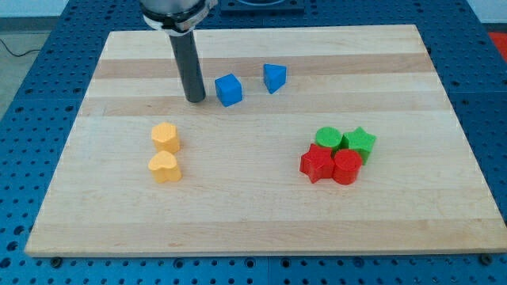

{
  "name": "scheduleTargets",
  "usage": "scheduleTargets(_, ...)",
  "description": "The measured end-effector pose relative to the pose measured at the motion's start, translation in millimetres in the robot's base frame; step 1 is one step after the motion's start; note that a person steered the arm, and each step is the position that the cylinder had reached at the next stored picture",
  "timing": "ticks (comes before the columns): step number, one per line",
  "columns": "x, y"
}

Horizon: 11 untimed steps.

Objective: Push the blue cube into the blue triangle

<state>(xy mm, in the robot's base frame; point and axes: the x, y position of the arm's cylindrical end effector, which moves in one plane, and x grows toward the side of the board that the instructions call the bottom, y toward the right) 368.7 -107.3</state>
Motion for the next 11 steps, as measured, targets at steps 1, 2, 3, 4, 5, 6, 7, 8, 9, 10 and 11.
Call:
scheduleTargets(1,8,1)
scheduleTargets(2,21,12)
scheduleTargets(3,19,26)
scheduleTargets(4,-2,33)
scheduleTargets(5,-17,39)
scheduleTargets(6,-15,27)
scheduleTargets(7,-27,-12)
scheduleTargets(8,-48,-3)
scheduleTargets(9,-51,32)
scheduleTargets(10,-51,75)
scheduleTargets(11,-52,83)
